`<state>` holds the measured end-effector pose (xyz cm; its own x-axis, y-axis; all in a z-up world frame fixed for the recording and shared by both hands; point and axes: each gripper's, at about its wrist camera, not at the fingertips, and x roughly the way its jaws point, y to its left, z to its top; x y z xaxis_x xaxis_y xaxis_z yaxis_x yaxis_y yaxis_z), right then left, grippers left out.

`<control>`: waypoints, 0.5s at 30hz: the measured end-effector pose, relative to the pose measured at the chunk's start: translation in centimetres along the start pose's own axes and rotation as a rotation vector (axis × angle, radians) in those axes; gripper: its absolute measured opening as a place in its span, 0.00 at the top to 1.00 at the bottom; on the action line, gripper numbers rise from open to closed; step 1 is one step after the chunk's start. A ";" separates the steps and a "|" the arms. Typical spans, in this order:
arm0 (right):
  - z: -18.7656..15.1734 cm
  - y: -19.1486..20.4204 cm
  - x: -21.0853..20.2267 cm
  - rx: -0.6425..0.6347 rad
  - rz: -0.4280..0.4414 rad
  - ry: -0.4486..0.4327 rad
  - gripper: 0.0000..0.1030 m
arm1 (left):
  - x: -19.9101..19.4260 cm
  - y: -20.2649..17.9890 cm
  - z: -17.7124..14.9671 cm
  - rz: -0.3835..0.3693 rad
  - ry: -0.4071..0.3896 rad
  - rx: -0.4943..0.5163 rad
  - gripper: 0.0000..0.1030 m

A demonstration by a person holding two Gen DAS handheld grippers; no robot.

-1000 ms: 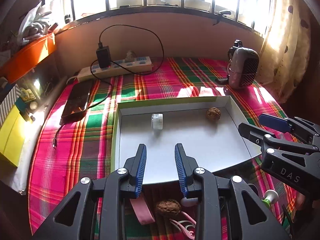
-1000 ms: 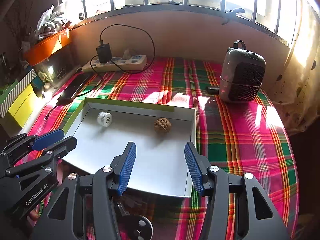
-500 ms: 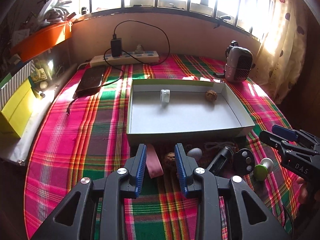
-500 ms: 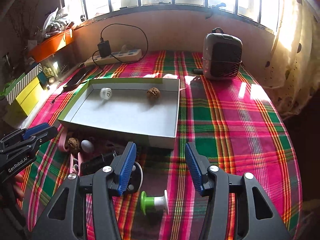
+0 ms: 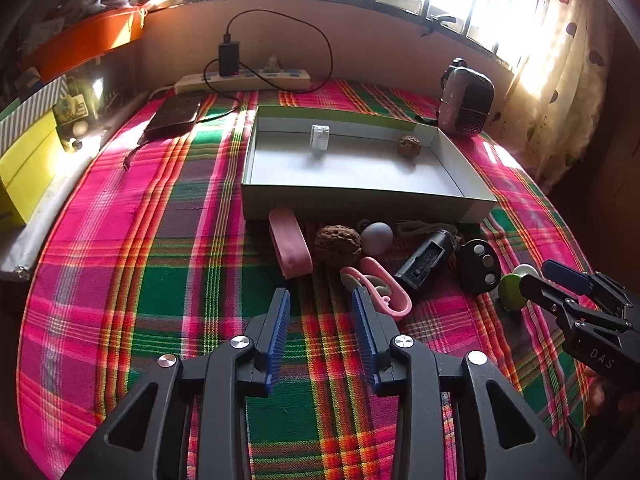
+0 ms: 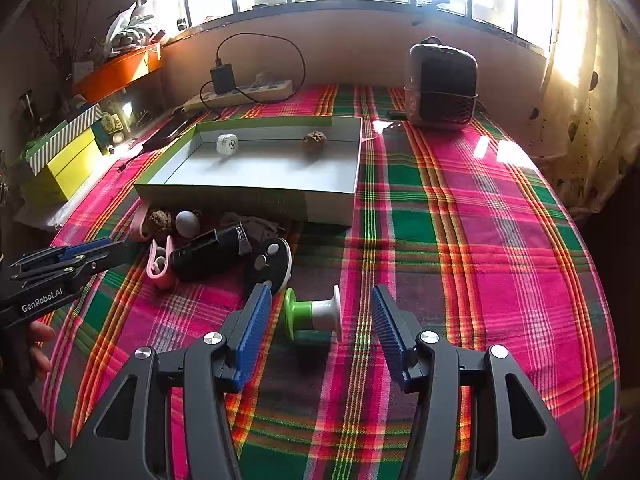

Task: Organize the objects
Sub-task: 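Withdraw both grippers from the box back toward the remaining objects, then grasp the green-and-white spool with the right gripper while the left gripper grasps the pink clip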

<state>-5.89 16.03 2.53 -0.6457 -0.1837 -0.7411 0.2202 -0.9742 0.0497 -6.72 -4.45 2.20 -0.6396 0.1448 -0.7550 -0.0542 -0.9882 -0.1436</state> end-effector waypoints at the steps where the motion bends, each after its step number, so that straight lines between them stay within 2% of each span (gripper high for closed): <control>1: -0.2 0.0 0.1 0.001 -0.003 0.004 0.45 | 0.0 -0.1 -0.1 -0.005 0.001 0.000 0.70; 8: -0.9 0.3 1.0 -0.011 -0.012 0.026 0.44 | 0.1 -1.1 -0.6 -0.049 0.016 0.010 0.69; 15: -1.0 0.3 2.2 -0.031 -0.021 0.056 0.44 | 0.5 -1.9 -0.7 -0.061 0.037 0.008 0.69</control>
<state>-6.57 15.47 0.25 -0.6089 -0.1549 -0.7779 0.2305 -0.9730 0.0133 -6.39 -2.48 1.63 -0.6058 0.2065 -0.7684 -0.0982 -0.9777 -0.1854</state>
